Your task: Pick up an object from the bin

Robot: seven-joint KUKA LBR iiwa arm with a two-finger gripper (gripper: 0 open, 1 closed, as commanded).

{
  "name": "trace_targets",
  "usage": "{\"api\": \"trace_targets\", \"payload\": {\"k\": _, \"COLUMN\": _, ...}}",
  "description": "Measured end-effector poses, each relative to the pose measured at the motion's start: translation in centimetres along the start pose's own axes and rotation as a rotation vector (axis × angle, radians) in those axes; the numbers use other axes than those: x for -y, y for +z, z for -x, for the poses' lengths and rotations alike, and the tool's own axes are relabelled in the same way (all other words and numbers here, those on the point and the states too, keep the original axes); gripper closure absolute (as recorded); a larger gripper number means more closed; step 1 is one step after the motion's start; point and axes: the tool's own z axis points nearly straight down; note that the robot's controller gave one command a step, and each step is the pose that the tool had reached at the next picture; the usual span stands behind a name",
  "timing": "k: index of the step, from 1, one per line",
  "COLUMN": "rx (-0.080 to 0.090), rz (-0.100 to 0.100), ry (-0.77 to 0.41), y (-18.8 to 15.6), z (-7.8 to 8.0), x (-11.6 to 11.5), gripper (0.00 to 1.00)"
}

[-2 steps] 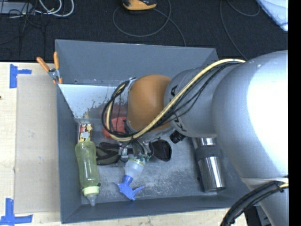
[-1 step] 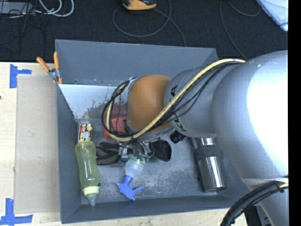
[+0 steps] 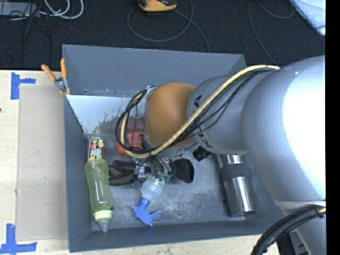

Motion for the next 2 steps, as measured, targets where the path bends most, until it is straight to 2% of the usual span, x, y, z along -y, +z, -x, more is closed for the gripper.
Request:
{"api": "trace_targets", "payload": {"k": 1, "rx": -0.008, "rz": -0.002, "ry": 0.001, "y": -1.9, "z": -0.2, "x": 0.1, "gripper": 1.00}}
{"api": "trace_targets", "payload": {"k": 2, "rx": 0.000, "rz": 0.000, "ry": 0.003, "y": -4.5, "z": -0.1, "x": 0.0, "gripper": 1.00}}
